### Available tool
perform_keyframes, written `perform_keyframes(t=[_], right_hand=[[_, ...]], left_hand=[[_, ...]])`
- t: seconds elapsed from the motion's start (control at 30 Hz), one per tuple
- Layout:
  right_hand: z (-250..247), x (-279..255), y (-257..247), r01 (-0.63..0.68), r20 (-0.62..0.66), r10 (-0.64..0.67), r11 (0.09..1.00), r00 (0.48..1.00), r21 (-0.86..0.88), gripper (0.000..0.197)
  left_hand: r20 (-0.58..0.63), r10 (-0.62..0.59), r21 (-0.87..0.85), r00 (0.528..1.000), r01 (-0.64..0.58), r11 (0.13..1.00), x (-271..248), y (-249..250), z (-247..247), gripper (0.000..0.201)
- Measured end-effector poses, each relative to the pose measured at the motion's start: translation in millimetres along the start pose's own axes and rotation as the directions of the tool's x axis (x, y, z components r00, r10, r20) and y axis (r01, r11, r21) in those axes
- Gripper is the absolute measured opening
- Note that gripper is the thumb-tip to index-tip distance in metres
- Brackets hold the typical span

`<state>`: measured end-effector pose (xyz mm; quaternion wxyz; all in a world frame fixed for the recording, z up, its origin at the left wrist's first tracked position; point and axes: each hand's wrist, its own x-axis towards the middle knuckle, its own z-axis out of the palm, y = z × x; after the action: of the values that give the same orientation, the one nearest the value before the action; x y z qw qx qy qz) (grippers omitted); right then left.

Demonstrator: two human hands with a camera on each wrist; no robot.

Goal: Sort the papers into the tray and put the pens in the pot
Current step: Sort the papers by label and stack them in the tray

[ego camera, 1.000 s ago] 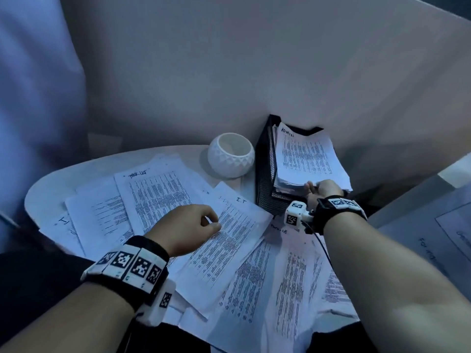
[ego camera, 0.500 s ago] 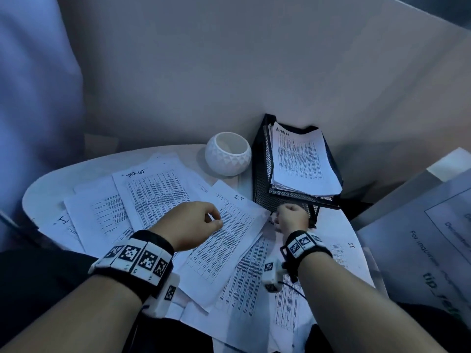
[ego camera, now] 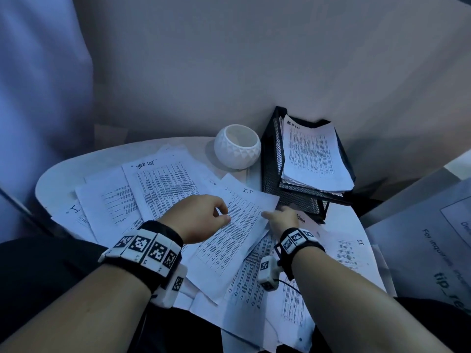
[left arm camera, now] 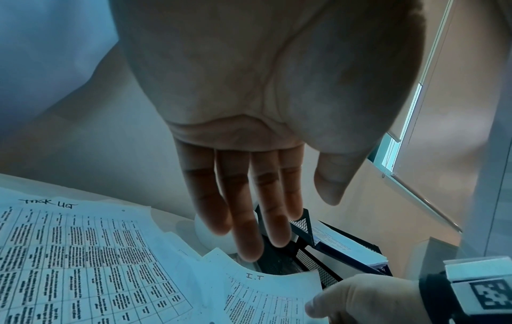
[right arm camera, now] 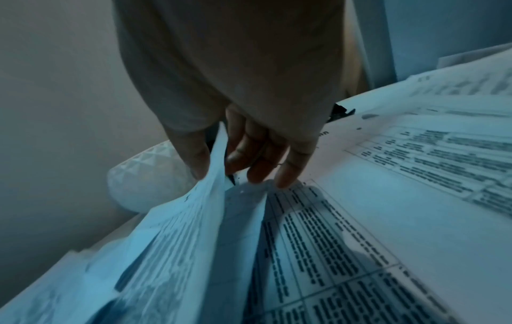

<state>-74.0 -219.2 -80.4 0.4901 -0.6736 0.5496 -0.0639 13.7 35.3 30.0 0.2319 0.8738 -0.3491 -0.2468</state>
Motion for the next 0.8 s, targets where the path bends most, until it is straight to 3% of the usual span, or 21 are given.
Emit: perform_keyframes(t=[0.1, 0.13, 0.27, 0.37, 0.43, 0.53, 0.67, 0.73, 0.8], right_hand=[[0, -13, -4, 0.138, 0.096, -0.118, 0.959, 0.988, -0.246, 0.010], [-3, -19, -6, 0.201, 0.107, -0.178, 0.940, 0.978, -0.277, 0.005], [-25, -37, -13, 0.409, 0.055, -0.406, 0.893, 0.912, -0.189, 0.015], [-54, -46, -9, 0.526, -0.098, -0.526, 0.850, 0.845, -0.026, 0.015], [-73, -56, 0, 0.556, -0.203, -0.528, 0.824, 0.824, 0.113, 0.017], [-92, -75, 14, 0.525, -0.291, -0.442, 0.770, 0.849, 0.363, 0.022], [-102, -95, 9, 0.437, -0.182, -0.420, 0.662, 0.889, 0.609, 0.012], [-100, -97, 5, 0.437, -0.155, -0.445, 0.652, 0.882, 0.619, 0.016], [-94, -95, 6, 0.448, -0.162, -0.444, 0.678, 0.881, 0.582, 0.020]], left_hand=[[0.013, 0.013, 0.008, 1.000, -0.013, 1.000, 1, 2, 2, 0.028], [0.025, 0.015, 0.012, 1.000, -0.015, 1.000, 1, 1, 3, 0.027], [0.013, 0.017, -0.007, 1.000, -0.017, 1.000, -3, 0, 0, 0.026], [-0.048, 0.006, -0.051, 0.999, -0.009, 0.999, -5, 0, 0, 0.026], [-0.068, -0.004, -0.069, 0.998, -0.001, 0.998, -5, -1, 3, 0.032], [-0.080, -0.011, -0.110, 0.997, 0.003, 0.994, -4, -1, 13, 0.055], [-0.112, -0.010, -0.242, 0.994, -0.018, 0.970, -3, 0, 29, 0.087], [-0.125, -0.021, -0.251, 0.992, -0.011, 0.968, -2, -1, 38, 0.082], [-0.133, -0.042, -0.234, 0.990, 0.009, 0.972, 0, -2, 45, 0.050]])
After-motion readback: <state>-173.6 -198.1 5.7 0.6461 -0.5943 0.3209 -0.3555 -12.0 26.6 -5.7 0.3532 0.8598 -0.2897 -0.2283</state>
